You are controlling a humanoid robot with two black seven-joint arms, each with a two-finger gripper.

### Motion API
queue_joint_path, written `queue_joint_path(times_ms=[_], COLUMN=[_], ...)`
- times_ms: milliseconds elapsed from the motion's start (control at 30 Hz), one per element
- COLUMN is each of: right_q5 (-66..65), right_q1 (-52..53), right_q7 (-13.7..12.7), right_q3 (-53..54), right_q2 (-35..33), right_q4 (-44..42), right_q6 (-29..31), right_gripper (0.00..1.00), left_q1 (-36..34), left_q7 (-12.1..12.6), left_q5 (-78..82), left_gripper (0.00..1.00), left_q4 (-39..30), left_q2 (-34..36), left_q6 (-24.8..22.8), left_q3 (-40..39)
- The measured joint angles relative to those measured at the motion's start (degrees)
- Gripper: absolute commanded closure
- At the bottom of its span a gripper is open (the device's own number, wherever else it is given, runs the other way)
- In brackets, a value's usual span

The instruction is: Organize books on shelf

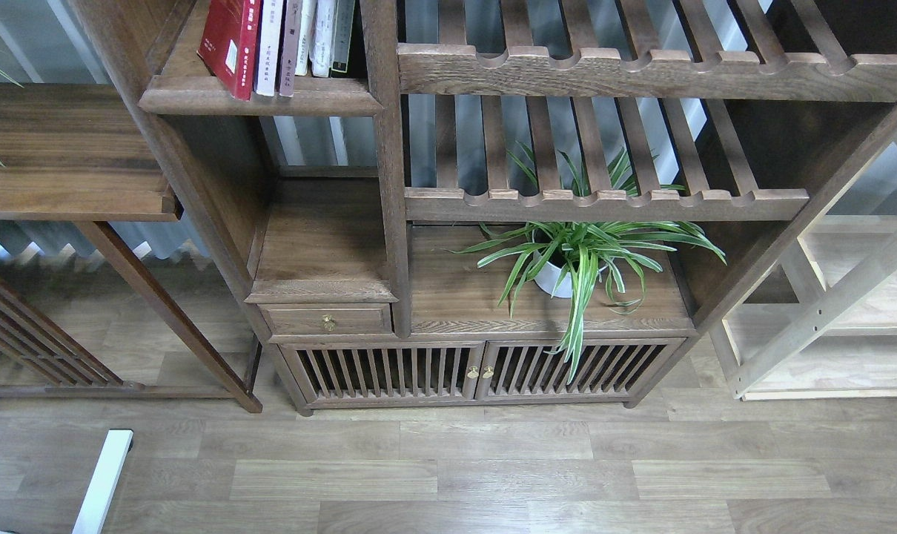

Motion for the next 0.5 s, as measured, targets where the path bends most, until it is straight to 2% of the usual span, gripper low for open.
queue_joint_path(times_ms=[500], right_q5=[0.0], right_q1=[0.1], right_q7=[-0.2], right_q3=[0.0], right_q2=[0.0], right_q4=[0.0], right_q6=[0.1], right_gripper=[0.00], left_q1=[0.0], left_q7=[0.0], left_q5=[0.0], left_gripper=[0.01], left_q4=[0.0], left_q2=[0.0], left_q6=[0.0], left_q3=[0.0])
